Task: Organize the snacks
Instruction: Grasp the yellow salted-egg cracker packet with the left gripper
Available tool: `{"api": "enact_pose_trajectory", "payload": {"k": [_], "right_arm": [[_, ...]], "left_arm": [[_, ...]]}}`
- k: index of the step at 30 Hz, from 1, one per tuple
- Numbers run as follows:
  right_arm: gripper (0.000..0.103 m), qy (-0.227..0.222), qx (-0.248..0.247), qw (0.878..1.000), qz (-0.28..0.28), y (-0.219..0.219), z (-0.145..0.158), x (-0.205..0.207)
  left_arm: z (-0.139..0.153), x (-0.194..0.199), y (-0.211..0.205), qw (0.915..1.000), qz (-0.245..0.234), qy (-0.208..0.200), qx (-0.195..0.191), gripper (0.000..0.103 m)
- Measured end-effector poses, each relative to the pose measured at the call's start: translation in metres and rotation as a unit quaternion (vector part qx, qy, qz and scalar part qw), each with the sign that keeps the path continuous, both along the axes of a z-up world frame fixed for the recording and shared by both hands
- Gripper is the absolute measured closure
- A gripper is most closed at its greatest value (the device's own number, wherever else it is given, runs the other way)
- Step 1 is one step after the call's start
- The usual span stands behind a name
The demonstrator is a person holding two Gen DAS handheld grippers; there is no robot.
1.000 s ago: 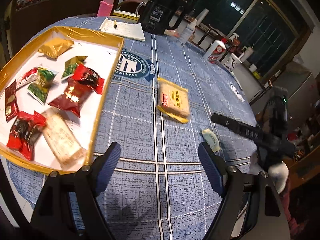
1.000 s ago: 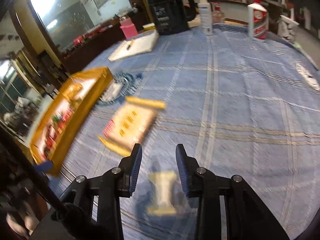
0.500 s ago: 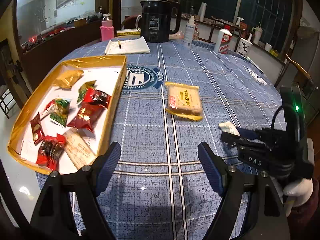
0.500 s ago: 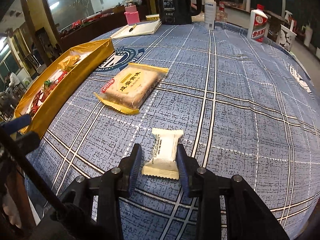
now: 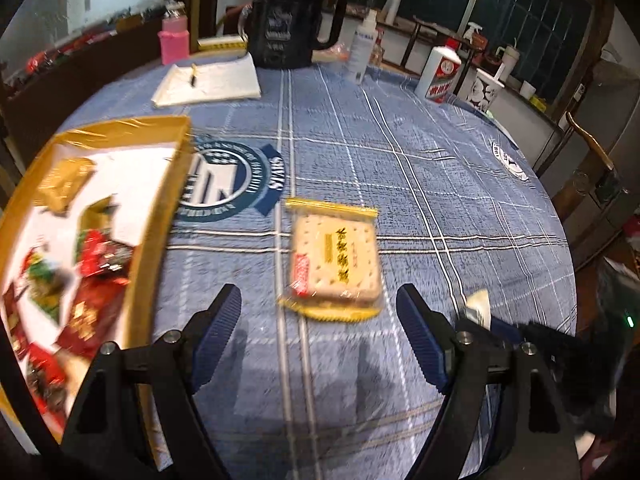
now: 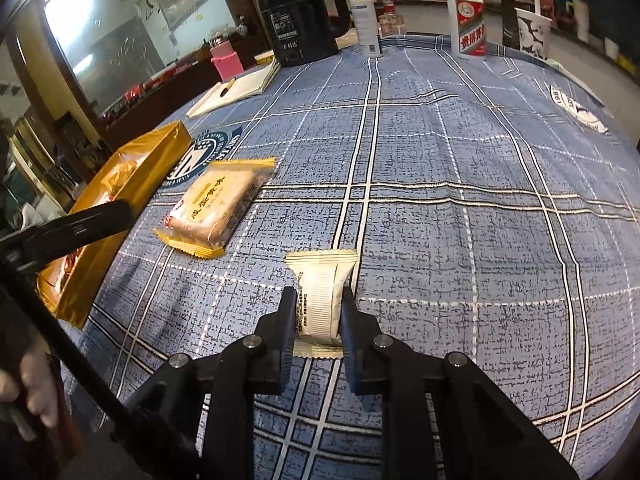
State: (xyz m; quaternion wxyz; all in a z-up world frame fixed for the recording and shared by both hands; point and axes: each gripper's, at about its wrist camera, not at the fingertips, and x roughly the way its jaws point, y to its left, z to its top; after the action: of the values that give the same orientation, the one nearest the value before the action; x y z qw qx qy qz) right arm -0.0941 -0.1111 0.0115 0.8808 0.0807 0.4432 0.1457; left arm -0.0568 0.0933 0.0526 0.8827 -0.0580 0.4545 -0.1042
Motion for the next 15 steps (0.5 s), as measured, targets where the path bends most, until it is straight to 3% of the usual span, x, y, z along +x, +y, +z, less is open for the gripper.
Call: {"api": "enact_pose_trajectory", "payload": {"k": [3, 10, 15], "right_arm": [[0.084, -0.001, 0.014, 1.0, -0.002, -0.003, -0.001, 0.001], [0.083, -0.004, 0.026, 1.0, -0.001, -0.007, -0.002, 0.0], [0.083, -0.006, 0.028, 1.0, 0.0, -0.007, -0.003, -0.001]], "left_arm": [[-0.007, 0.013, -0.013, 0.9999, -0.007, 0.004, 0.014, 0.023], [-0.028, 0.041, -0.04, 0.9944, -0.015, -0.004, 0.105, 0.022], [-0.04, 0.05, -0.043, 0.9932, -0.016, 0.005, 0.115, 0.021]]}}
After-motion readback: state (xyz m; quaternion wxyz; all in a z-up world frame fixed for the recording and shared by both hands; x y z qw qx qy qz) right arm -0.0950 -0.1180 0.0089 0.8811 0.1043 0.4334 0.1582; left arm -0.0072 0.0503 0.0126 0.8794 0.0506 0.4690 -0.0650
